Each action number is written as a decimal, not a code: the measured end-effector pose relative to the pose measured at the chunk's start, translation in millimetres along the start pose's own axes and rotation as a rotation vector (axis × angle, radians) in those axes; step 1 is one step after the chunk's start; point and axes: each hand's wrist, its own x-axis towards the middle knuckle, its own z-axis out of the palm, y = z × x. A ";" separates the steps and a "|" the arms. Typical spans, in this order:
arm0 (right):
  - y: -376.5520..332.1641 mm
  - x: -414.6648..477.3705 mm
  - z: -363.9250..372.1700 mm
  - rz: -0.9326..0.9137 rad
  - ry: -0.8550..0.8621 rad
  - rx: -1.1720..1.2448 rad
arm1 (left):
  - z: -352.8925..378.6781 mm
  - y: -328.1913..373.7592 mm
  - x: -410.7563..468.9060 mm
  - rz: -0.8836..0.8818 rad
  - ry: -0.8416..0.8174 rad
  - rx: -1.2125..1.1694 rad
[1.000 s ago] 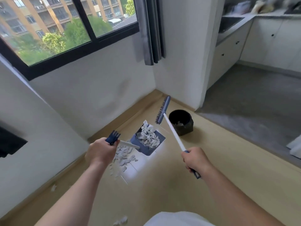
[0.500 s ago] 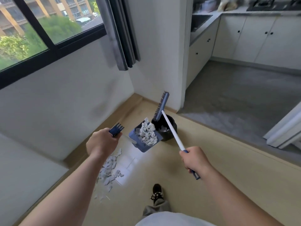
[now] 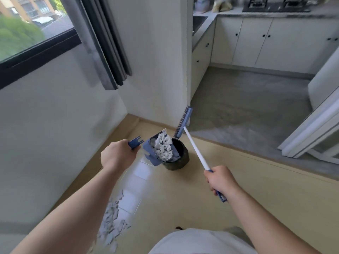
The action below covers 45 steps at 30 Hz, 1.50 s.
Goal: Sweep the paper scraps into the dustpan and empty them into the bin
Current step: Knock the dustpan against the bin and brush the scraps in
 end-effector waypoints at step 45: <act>-30.3 61.6 23.1 0.128 -0.007 0.014 | 34.9 -10.7 41.7 0.389 0.088 0.250</act>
